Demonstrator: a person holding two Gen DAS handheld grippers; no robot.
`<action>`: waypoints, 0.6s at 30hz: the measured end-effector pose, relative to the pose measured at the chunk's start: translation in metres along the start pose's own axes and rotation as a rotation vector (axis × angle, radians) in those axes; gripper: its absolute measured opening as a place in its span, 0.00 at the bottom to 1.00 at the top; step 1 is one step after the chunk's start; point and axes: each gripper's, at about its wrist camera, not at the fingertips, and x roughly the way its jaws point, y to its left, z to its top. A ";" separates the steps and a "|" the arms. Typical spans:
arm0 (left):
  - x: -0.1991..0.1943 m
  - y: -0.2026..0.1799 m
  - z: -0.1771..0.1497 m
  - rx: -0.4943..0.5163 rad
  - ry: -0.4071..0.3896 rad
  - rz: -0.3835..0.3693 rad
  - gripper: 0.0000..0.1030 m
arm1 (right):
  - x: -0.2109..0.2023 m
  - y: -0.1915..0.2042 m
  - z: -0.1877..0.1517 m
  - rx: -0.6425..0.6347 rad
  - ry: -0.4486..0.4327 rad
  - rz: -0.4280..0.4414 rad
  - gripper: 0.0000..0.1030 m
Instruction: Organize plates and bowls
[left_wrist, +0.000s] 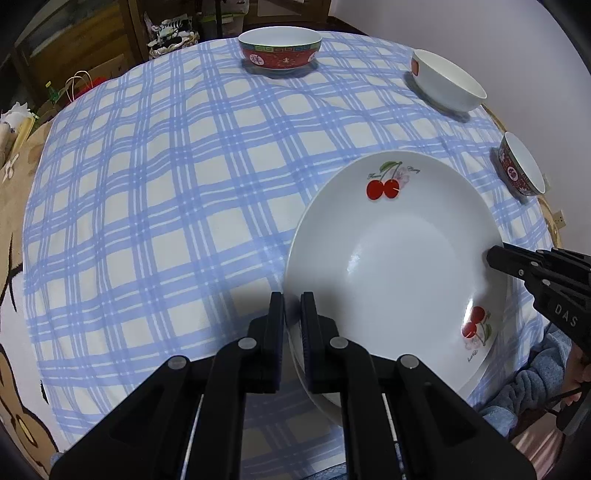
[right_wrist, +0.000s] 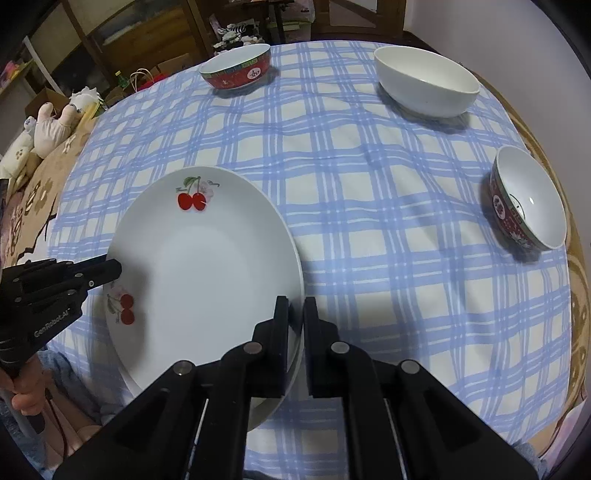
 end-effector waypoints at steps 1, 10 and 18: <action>0.000 0.000 0.000 0.000 0.000 0.001 0.09 | 0.001 0.000 0.001 0.004 0.001 0.001 0.08; -0.001 -0.001 -0.002 0.006 -0.006 0.003 0.10 | 0.006 0.000 0.004 0.012 0.004 -0.003 0.09; 0.002 0.003 0.003 -0.012 0.004 -0.022 0.11 | 0.009 0.001 0.006 0.006 0.007 -0.015 0.09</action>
